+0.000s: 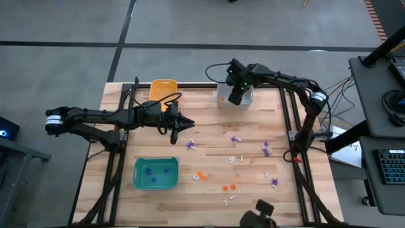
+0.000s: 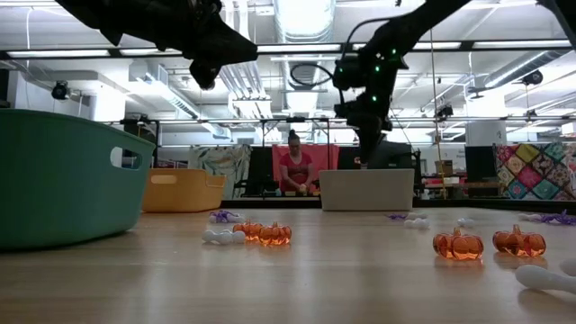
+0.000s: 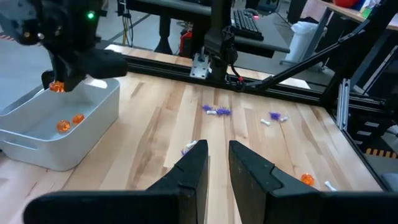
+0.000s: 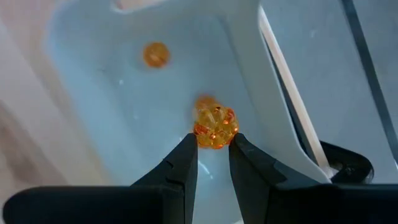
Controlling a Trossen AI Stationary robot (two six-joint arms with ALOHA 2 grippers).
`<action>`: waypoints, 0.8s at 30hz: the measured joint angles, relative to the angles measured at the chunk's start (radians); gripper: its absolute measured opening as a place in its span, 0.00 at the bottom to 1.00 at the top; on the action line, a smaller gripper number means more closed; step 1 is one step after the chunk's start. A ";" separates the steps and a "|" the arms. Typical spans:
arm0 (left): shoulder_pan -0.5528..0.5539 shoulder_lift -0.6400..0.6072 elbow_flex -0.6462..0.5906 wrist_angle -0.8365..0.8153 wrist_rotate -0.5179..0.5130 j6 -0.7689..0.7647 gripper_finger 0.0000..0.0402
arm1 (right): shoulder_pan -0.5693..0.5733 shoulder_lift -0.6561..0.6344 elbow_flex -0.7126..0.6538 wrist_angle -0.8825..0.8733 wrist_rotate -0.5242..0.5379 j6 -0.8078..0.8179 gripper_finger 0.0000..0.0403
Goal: Sort Halloween decoration
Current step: Put the orange pumpkin toy into the gray bin
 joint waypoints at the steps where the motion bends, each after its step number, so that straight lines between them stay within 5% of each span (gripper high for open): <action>1: 0.000 0.000 0.000 0.002 -0.011 0.000 0.12 | -0.010 0.007 0.000 0.000 0.000 -0.006 0.20; 9: 0.000 0.000 0.000 0.004 -0.073 0.023 0.12 | -0.063 0.063 0.000 -0.019 -0.007 -0.062 0.20; 24: 0.000 0.000 0.000 0.004 -0.075 0.030 0.12 | -0.072 0.100 0.000 -0.044 -0.010 -0.451 0.20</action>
